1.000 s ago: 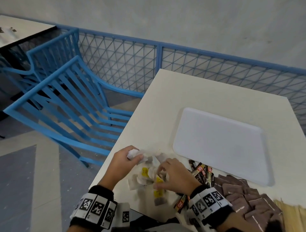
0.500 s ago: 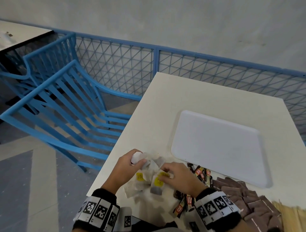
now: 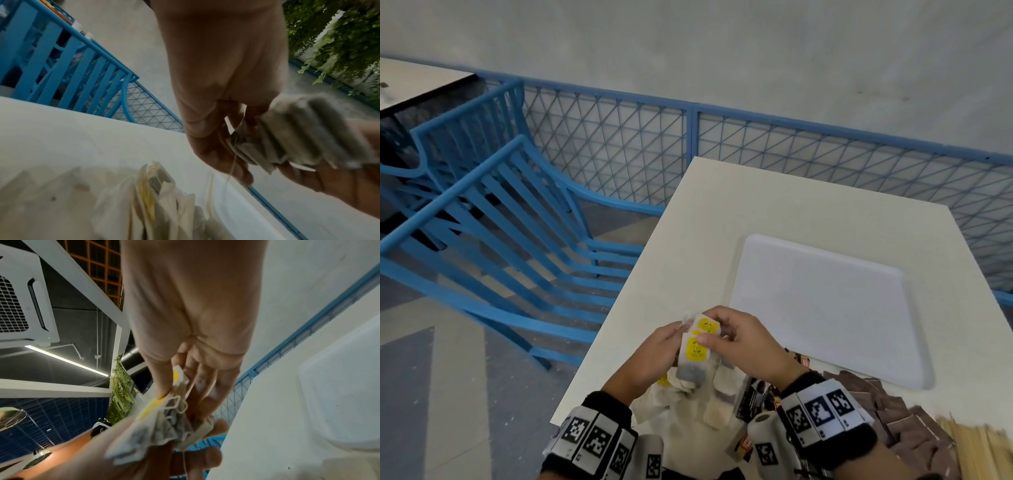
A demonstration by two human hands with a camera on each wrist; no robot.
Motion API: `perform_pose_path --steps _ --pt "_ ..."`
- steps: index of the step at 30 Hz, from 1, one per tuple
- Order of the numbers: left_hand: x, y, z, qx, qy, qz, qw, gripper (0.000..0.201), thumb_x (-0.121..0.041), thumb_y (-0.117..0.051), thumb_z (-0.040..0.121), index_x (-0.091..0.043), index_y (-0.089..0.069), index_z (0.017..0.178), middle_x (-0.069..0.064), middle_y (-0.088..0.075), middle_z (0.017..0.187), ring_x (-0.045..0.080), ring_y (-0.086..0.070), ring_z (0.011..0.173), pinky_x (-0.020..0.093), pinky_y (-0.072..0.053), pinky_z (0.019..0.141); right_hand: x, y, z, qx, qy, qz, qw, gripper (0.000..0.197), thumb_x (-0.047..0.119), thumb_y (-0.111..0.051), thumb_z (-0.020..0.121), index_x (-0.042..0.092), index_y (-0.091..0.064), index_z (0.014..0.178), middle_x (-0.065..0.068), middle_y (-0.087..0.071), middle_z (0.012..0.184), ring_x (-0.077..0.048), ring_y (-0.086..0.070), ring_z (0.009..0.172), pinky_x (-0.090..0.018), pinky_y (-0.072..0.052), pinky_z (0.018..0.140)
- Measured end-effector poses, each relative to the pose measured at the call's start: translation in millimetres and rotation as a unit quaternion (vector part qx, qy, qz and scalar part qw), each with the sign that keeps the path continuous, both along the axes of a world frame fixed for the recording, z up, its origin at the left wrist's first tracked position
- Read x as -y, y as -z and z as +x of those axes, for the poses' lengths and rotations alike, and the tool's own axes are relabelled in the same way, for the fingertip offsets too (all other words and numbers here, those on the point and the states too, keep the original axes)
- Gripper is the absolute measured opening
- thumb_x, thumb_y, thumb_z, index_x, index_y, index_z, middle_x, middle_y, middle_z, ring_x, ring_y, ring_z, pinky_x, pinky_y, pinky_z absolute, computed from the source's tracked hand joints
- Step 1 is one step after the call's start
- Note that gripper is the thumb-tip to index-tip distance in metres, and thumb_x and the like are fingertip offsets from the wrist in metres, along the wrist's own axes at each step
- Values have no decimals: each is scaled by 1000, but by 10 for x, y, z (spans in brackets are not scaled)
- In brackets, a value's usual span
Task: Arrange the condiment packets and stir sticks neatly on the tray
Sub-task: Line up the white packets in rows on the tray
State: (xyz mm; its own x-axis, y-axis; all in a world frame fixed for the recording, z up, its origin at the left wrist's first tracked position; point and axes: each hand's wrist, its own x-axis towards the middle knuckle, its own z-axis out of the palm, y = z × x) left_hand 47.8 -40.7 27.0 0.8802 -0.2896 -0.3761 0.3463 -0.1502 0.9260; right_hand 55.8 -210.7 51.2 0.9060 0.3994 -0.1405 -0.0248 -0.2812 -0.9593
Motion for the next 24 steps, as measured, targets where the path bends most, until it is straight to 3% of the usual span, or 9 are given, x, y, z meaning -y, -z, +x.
perform_pose_path --steps 2,4,8,10,12,14,17,20,24 --pt "6 -108 -32 -59 18 -79 995 45 -38 -28 102 -16 -65 113 2 -71 102 19 -67 97 27 -51 80 -20 28 13 24 32 -20 999 13 16 -70 82 26 -63 88 5 -67 85 -4 -59 74 -20 -48 70" --pt "6 -147 -59 -88 34 -128 987 44 -44 -31 98 -21 -63 117 2 -71 106 20 -67 99 31 -53 81 -34 39 13 53 47 -50 996 17 21 -72 80 33 -60 82 10 -61 80 0 -54 70 -13 -43 66" --pt "-12 -80 -59 -25 36 -84 996 25 -25 -60 87 -15 -58 110 2 -65 90 16 -65 79 33 -54 78 -45 79 -9 61 55 -54 995 17 25 -69 83 36 -57 89 10 -56 82 0 -49 69 -11 -41 65" --pt "-40 -26 -53 -19 14 -75 997 20 -19 -62 87 -11 -57 105 2 -64 84 15 -63 73 27 -52 71 -2 125 -53 39 74 -40 996 12 30 -60 89 35 -55 99 8 -53 83 -1 -48 68 -12 -41 64" --pt "-97 18 -49 -5 -16 -48 999 17 -19 -61 89 -9 -57 102 2 -64 81 13 -63 71 23 -51 67 107 219 -126 53 55 -95 993 18 40 -54 90 32 -52 107 6 -53 89 -3 -48 75 -12 -41 68" --pt "-167 67 -49 2 -25 -25 999 16 -21 -59 90 -9 -56 99 4 -64 79 14 -62 72 22 -48 66 223 344 -216 101 -38 -220 970 41 55 -56 83 29 -49 115 7 -50 105 -4 -45 93 -12 -37 81" --pt "-216 108 -56 4 -40 -3 999 18 -23 -58 91 -8 -55 99 8 -65 83 14 -61 73 26 -50 71 290 569 -364 174 -181 -388 887 76 72 -60 64 24 -44 121 5 -39 123 -12 -33 112 -26 -31 98" --pt "-199 106 -58 10 -56 15 998 22 -24 -58 92 -4 -56 102 8 -66 86 10 -62 71 23 -51 71 244 775 -479 202 -231 -447 840 77 65 -65 64 21 -40 122 -3 -37 127 -22 -32 118 -38 -30 100" --pt "-153 80 -45 14 -50 27 998 20 -24 -58 92 -6 -57 101 7 -66 84 9 -61 70 20 -51 68 192 850 -485 197 -236 -463 831 64 48 -68 71 18 -42 120 -7 -45 123 -26 -42 114 -41 -39 95"
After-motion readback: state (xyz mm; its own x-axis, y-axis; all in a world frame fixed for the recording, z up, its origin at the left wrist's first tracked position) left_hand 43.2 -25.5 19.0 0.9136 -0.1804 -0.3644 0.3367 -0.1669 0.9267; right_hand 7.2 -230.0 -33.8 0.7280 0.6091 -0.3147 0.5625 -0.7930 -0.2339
